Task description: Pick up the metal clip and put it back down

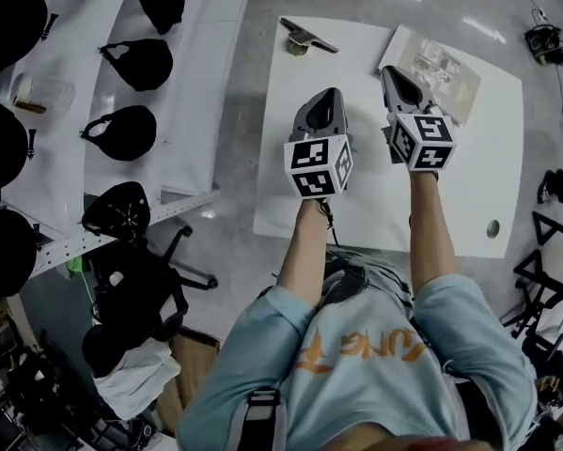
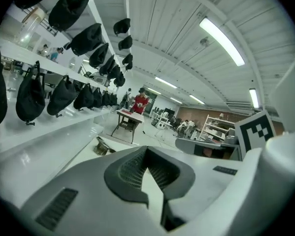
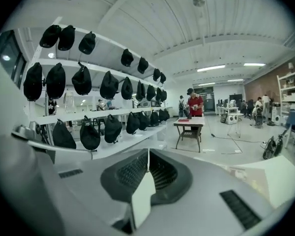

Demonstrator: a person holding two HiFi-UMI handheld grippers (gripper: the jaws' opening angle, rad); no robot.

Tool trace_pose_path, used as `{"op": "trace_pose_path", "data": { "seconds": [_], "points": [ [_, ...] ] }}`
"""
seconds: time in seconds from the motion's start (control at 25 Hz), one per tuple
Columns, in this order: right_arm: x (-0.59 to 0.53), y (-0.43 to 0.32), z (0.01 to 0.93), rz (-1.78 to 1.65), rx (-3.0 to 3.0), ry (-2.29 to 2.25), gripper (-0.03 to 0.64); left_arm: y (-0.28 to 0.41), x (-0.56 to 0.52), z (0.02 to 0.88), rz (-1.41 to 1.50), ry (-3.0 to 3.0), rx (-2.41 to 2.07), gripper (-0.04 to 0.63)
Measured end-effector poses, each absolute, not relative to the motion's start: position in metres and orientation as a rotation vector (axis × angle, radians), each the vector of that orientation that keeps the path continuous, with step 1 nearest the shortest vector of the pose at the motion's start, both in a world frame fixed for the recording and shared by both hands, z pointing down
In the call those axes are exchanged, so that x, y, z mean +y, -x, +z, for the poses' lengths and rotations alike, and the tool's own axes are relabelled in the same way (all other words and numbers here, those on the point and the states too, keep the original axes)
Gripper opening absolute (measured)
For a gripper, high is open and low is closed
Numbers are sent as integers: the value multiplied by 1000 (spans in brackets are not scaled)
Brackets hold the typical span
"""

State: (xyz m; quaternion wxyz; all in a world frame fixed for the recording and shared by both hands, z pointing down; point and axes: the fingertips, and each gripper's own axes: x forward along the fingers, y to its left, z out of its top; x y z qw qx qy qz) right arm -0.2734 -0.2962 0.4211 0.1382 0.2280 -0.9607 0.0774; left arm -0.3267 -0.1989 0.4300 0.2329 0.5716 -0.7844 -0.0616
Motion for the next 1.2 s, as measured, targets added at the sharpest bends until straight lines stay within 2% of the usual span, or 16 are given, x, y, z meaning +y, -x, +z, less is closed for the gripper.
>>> {"op": "trace_pose_path", "data": {
  "seconds": [0.72,1.2],
  "points": [
    [-280,10,360,269,-2738,-1152,30,129,-223,354,-30,-1965,-2070,9],
    [-258,-109,321,155,-2741,-1319,31,29,-211,319,4,-2117,-2069,9]
  ]
}}
